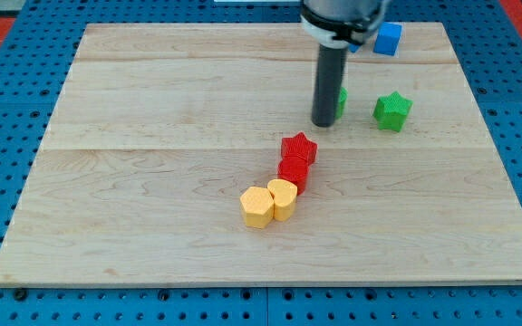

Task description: Slide the red star to the parallel left of the blue triangle

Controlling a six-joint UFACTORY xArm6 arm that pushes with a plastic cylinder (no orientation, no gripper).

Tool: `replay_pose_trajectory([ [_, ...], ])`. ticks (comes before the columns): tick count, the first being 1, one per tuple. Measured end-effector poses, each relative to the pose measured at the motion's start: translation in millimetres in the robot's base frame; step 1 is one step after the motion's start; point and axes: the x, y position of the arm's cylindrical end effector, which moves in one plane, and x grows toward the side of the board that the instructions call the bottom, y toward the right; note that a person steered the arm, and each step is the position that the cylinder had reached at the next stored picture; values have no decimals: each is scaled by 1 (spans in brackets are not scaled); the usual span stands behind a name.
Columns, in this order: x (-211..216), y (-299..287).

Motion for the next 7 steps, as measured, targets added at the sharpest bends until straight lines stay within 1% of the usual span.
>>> replay_pose_trajectory([
  [1, 33, 17],
  [2, 75, 26],
  [3, 99, 2],
  [4, 99, -56],
  [5, 74, -94],
  [6, 83, -80],
  [7, 88, -25],
])
